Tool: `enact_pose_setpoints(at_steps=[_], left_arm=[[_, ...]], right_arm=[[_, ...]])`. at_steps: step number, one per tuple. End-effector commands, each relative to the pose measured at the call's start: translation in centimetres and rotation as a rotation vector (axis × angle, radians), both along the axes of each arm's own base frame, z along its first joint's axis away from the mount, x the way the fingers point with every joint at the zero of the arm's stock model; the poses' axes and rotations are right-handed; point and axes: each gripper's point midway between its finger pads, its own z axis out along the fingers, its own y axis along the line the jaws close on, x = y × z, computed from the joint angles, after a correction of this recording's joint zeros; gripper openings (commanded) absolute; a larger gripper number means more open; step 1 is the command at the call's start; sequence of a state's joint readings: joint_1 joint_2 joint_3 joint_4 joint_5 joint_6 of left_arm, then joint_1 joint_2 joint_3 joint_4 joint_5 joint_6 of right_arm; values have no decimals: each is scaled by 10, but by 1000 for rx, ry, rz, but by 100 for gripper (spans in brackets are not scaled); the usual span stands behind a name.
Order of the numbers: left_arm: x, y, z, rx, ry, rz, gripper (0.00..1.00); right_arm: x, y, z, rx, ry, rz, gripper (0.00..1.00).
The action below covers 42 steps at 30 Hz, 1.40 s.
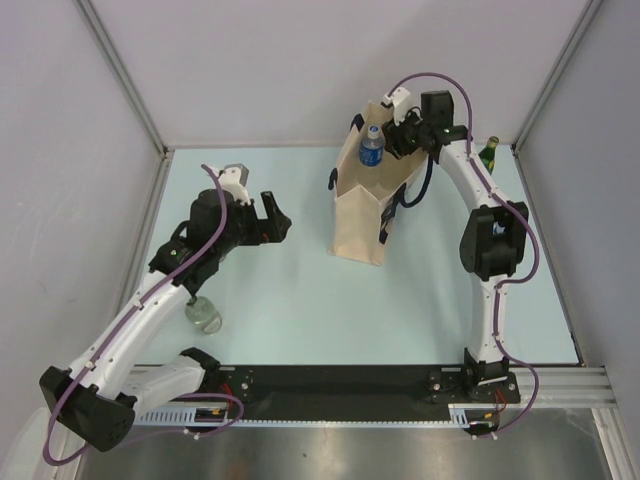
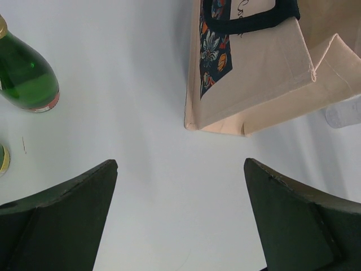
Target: Place the beverage into the canvas bag
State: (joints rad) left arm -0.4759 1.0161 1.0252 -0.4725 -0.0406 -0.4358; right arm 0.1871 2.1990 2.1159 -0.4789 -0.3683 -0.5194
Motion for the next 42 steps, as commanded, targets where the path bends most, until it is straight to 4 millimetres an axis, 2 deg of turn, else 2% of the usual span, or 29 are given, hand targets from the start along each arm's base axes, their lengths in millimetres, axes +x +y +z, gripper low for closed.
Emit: enact_pose_setpoints(at_steps=[1, 4, 5, 7, 8, 14, 20, 25, 29, 35, 39, 42], left_arm=[[4, -1, 31, -32, -83, -10, 100], [3, -1, 34, -36, -89, -12, 100], [3, -1, 34, -36, -90, -14, 100], [2, 0, 37, -35, -95, -15, 100], [2, 0, 39, -35, -100, -17, 100], [1, 1, 45, -39, -113, -15, 100], [-2, 2, 48, -46, -119, -18, 100], [-6, 3, 52, -53, -131, -23, 100], [-7, 2, 53, -59, -130, -27, 100], [-7, 2, 56, -53, -137, -31, 100], [-6, 6, 56, -31, -139, -18, 100], [-4, 12, 52, -4, -133, 1, 100]], right_arm=[[-13, -9, 17, -13, -12, 18, 56], [-16, -10, 19, -11, -10, 14, 62], [-17, -10, 21, -7, -10, 10, 67], [-18, -11, 28, 5, -18, 11, 70], [-20, -10, 39, 14, -36, 11, 74], [-30, -4, 83, 69, -83, 37, 79], [-44, 0, 113, 114, -98, 54, 80], [-68, 0, 143, 172, -102, 75, 80], [-88, -4, 158, 216, -97, 78, 80], [-122, -25, 176, 262, -86, 63, 80], [-147, -51, 186, 279, -93, 33, 80], [-171, -53, 187, 288, -83, 42, 80]])
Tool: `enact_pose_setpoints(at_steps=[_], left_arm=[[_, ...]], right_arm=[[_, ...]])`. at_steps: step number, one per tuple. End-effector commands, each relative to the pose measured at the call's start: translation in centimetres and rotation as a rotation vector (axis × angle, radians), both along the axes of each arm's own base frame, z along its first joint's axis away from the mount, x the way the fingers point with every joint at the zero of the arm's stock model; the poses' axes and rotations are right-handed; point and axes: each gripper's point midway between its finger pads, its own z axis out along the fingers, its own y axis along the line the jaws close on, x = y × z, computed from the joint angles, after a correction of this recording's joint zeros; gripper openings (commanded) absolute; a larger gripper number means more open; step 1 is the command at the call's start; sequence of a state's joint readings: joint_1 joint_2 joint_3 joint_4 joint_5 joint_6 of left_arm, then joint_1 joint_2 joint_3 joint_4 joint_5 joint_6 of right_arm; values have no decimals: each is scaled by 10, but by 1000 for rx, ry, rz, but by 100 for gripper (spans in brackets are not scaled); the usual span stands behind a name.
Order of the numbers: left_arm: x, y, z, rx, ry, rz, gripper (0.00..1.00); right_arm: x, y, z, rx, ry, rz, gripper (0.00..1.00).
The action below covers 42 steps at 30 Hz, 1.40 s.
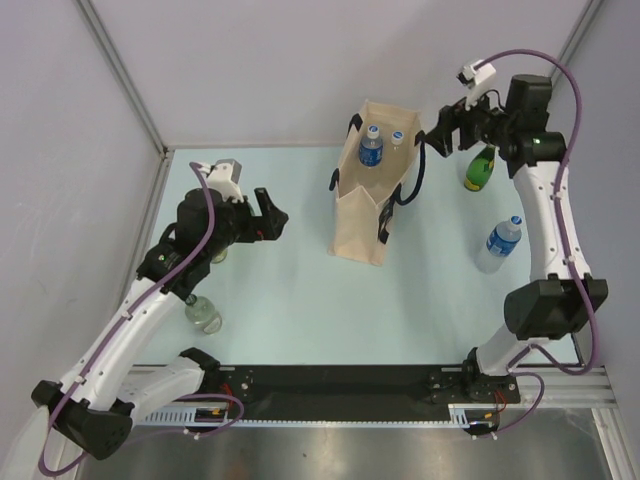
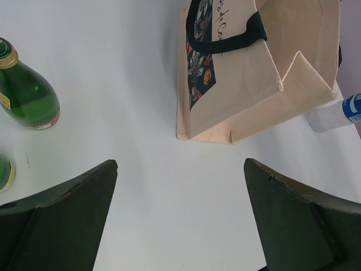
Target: Place the beverage into the canvas bag
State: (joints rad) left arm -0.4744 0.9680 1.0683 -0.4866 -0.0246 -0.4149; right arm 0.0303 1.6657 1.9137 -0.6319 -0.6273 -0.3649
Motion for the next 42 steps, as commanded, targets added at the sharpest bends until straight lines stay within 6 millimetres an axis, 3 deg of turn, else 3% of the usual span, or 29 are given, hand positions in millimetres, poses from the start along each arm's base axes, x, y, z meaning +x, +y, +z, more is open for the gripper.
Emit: enact_pose_setpoints(at_steps=[1, 10, 16, 25, 27, 36, 37, 42], left_arm=[[3, 11, 21, 27, -58, 28, 100], [15, 35, 23, 131, -43, 129, 100], [27, 64, 13, 211, 13, 253, 100], [66, 106, 0, 231, 106, 398, 98], [78, 107, -13, 254, 141, 389, 95], [123, 109, -33, 336, 203, 390, 84], [128, 111, -43, 349, 228, 393, 83], [146, 116, -56, 373, 267, 407, 71]], right_arm=[[-38, -16, 17, 42, -9, -4, 80], [-93, -41, 3, 121, 50, -63, 80], [-111, -51, -4, 146, 61, -97, 80], [-118, -51, -18, 178, 101, -96, 80], [-119, -50, -20, 182, 106, -93, 80], [-120, -49, -29, 190, 128, -95, 80], [-121, -49, -31, 190, 131, -97, 80], [-122, -50, -33, 189, 133, -99, 80]])
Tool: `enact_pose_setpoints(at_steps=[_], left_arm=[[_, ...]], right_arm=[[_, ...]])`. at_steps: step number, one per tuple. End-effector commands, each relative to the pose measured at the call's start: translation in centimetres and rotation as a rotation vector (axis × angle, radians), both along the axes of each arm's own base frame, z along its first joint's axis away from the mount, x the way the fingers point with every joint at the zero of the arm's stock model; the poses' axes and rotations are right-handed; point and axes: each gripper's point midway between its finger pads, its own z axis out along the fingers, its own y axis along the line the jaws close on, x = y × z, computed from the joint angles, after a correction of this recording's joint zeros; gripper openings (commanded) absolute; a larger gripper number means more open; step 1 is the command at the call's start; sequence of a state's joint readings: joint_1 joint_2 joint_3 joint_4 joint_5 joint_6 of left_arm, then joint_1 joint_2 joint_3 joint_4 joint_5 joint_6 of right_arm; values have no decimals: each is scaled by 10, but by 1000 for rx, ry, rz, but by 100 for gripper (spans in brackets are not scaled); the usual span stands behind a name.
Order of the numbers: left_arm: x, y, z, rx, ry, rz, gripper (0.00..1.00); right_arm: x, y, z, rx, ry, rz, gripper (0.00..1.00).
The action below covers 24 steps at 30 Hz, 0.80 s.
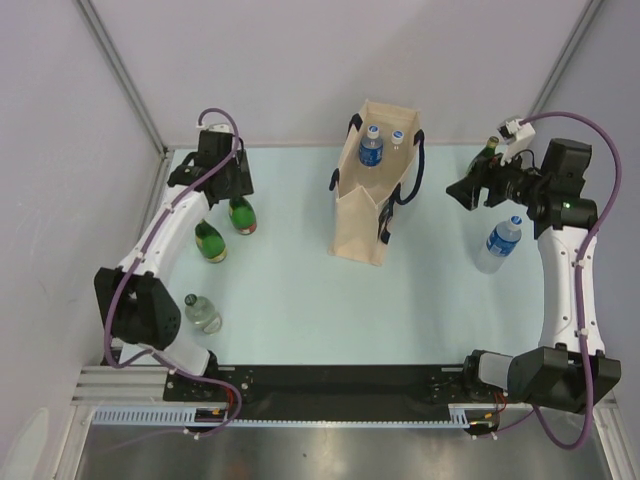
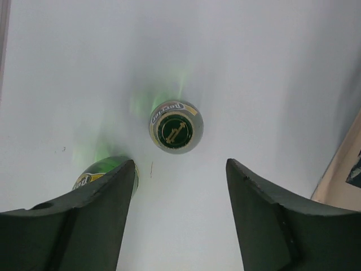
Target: Place the beverage into the canvas bag
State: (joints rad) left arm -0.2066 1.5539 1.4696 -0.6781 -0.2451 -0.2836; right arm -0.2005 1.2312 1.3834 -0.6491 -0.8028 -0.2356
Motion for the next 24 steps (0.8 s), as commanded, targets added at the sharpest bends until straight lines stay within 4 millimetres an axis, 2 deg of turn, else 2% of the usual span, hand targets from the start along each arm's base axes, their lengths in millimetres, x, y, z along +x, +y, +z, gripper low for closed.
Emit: enact_pose_setpoints(at_steps=[1, 10, 24], left_arm=[[21, 12, 4, 39, -2, 24, 69], [39, 12, -16, 30, 57, 25, 57], [44, 10, -28, 27, 85, 20, 43]], right_arm=[[-5, 2, 14, 8, -54, 7, 80], [-5, -2, 12, 17, -44, -7, 80], [-4, -9, 14, 15, -48, -28, 80]])
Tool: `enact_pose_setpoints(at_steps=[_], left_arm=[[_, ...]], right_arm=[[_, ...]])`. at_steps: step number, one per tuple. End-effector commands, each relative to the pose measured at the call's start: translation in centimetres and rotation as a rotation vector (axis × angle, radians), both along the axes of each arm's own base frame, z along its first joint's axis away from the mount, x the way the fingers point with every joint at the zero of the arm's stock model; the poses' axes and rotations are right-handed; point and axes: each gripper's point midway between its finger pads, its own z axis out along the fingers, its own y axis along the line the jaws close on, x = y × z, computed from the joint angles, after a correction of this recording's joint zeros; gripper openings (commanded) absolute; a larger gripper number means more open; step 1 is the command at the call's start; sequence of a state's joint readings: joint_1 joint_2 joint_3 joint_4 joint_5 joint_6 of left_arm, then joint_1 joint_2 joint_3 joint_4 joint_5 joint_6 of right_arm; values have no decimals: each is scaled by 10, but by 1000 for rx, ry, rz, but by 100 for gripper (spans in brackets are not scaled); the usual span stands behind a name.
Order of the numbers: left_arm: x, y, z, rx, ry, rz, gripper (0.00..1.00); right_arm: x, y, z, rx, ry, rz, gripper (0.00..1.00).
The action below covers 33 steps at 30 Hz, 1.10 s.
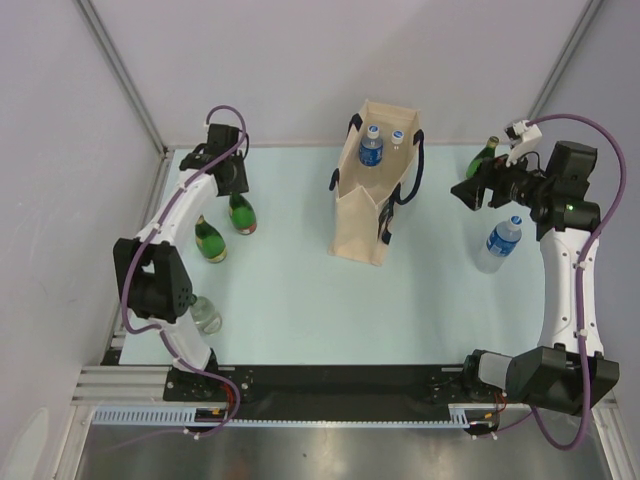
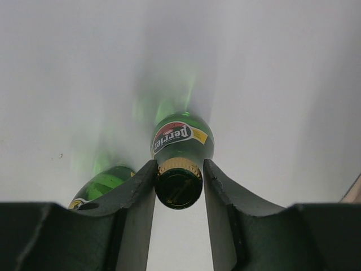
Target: Place the beverage into the canvas bag
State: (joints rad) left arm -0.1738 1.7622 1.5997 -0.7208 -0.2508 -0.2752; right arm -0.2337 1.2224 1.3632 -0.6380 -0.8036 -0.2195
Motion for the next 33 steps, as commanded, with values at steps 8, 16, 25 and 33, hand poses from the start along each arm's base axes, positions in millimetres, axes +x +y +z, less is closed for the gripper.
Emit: enact_pose_setpoints(at_steps=[8, 16, 25, 33], left_arm=[[10, -2, 23, 1, -53, -60, 15], [-12, -24, 67, -1, -170, -219, 0], [-61, -92, 102, -74, -264, -528, 0], [-109, -147, 136, -127, -351, -774, 0]], right_arm=[[-6, 1, 17, 1, -51, 13, 80], [-8, 6, 14, -10, -49, 65, 80], [-46, 64, 8, -31, -95, 428, 80], [-81, 120, 1, -41, -138, 721, 80]])
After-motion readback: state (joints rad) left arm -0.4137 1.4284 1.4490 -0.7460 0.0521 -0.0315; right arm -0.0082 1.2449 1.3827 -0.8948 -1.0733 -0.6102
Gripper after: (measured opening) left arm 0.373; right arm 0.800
